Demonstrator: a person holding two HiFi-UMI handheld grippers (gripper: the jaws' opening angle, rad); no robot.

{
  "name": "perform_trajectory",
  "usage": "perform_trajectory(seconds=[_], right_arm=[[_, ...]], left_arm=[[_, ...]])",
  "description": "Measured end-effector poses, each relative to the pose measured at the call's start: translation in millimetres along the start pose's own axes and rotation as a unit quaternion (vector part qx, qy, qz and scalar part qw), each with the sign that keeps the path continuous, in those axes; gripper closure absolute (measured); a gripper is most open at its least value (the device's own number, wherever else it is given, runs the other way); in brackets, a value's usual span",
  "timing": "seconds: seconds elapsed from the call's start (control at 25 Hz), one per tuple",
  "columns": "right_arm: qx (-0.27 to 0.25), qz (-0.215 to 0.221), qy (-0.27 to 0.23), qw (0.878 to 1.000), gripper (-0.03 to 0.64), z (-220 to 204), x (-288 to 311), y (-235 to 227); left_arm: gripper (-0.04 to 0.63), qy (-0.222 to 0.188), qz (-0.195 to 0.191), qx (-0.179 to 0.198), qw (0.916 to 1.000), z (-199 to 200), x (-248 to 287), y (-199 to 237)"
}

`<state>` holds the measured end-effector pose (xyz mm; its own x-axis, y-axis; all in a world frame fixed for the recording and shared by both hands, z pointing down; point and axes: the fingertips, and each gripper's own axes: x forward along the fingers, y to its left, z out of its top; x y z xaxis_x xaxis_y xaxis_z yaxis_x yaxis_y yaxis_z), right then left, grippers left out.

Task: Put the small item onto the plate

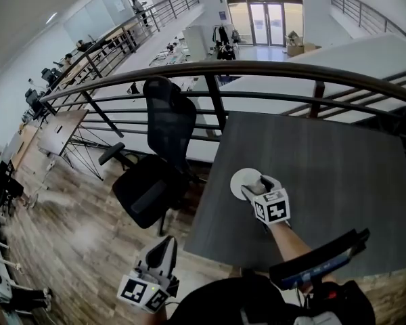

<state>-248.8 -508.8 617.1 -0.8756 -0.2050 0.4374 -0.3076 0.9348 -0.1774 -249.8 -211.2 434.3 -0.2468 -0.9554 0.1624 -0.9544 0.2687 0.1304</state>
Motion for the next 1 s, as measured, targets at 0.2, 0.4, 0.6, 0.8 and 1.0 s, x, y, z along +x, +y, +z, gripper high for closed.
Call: perform_trajectory(seconds=[0.2,0.4,0.6,0.8,1.0], right_arm=[[-0.001,0.012,0.034,0.999,0.31,-26.4,34.0,-9.4],[-0.005,0.002,0.061,0.998,0.31,-47.3,57.3,-25.9],[-0.004,-0.009,0.079,0.997,0.31,-55.4,83.1,-41.2],[0.006,0.004,0.107,0.994,0.31,-69.6,99.6,-41.1],[0.0,0.003,0.132,0.991,0.31,-85.3,122.5,-47.0]], left_arm=[[0.592,0.003,0.024,0.004,0.9997,1.0,2.1,6.1],[0.592,0.011,0.046,0.009,0.9988,2.4,0.4,13.8],[0.592,0.022,0.065,0.004,0.9977,5.1,6.8,21.7],[0.592,0.027,0.071,0.003,0.9971,11.3,11.9,22.5],[0.592,0.036,0.081,0.008,0.996,4.6,16.6,33.2]])
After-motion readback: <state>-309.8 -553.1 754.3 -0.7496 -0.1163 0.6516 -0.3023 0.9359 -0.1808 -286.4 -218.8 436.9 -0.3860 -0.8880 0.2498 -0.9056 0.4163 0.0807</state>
